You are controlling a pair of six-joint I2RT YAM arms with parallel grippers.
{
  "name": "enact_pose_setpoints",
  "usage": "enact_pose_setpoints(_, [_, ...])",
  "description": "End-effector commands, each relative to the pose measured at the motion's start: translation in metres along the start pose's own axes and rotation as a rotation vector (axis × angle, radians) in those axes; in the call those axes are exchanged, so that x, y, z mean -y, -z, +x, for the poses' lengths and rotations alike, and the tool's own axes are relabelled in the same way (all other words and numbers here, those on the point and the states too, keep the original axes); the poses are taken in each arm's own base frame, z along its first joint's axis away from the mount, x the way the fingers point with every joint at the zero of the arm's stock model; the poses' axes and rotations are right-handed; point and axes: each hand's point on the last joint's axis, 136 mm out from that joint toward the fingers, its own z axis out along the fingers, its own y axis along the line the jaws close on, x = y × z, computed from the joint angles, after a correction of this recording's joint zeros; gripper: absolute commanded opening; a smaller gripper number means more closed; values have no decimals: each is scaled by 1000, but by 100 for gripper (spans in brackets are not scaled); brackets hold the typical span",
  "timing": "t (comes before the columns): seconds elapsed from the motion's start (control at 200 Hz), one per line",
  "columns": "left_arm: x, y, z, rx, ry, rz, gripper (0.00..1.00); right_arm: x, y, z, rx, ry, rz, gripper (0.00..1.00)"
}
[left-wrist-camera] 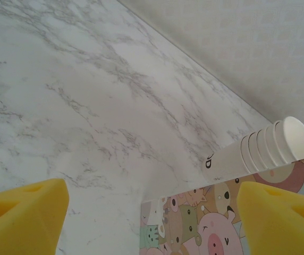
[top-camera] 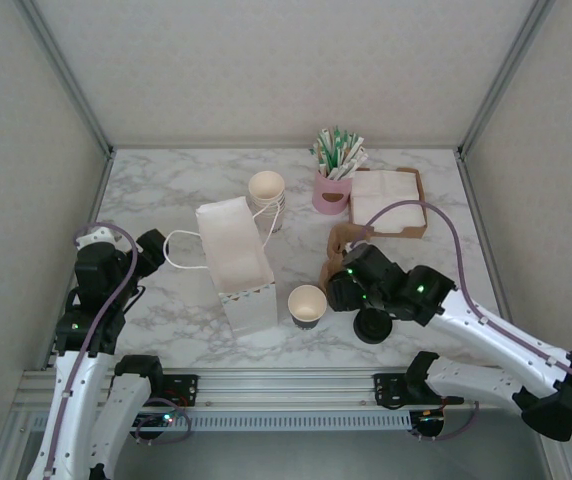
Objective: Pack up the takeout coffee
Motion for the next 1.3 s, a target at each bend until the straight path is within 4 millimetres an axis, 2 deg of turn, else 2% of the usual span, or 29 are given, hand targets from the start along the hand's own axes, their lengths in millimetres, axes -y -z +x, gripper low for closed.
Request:
enact_pose_setpoints(0.0, [0,4,-5,20,-14,3,83,-33,3,-12,10,140,-137,73])
enact_pose_setpoints(0.19, [1,5,-5,22,-14,6,83,-56,-6,-10,-30,243,-191,74])
enact_pose_setpoints(0.43, [1,4,-5,21,-14,7,83,-72,-21,-4,-82,322,-205,74])
enact_pose_setpoints(0.816, [1,4,-5,24,-14,8,83,-79,-36,-3,-119,332,-175,74])
enact_pose_setpoints(1.291, [1,3,-5,19,-17,7,83,-72,-47,1,-152,358,-105,74])
